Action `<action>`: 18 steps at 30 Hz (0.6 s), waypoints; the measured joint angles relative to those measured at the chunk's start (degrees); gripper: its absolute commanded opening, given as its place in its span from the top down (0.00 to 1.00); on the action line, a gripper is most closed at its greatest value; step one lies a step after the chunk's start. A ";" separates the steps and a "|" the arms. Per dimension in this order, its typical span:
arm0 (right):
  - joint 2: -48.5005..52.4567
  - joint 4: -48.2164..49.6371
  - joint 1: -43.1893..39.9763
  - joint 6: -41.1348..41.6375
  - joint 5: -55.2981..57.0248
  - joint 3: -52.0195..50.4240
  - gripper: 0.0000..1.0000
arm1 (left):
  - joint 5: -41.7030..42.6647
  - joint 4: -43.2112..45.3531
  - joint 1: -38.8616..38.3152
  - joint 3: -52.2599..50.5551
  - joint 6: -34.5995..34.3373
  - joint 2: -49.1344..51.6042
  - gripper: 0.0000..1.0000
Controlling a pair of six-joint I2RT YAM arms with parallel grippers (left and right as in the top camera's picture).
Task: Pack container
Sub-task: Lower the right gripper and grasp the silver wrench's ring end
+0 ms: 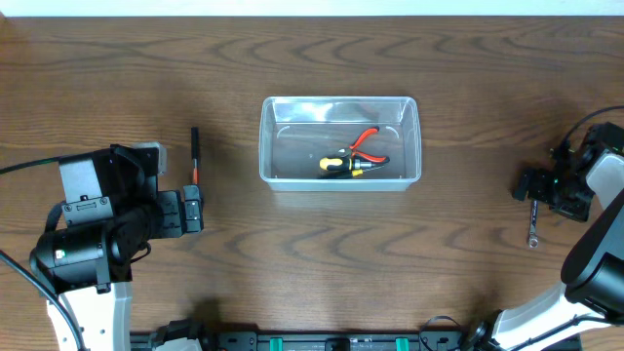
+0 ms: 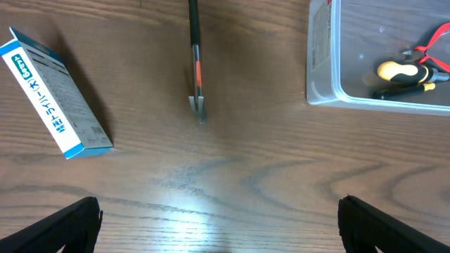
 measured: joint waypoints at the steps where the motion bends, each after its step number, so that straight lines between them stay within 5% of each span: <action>1: 0.22 0.00 0.00 0.00 0.22 0.22 0.04 | 0.00 0.00 0.00 0.00 0.00 0.00 0.02; 8: 1.42 0.02 -0.11 -0.13 0.72 1.62 0.19 | 0.00 0.00 0.00 0.00 0.00 0.00 0.02; 18: 1.66 0.33 -0.11 -0.33 0.35 1.95 0.65 | 0.00 0.00 0.00 0.00 0.00 0.00 0.02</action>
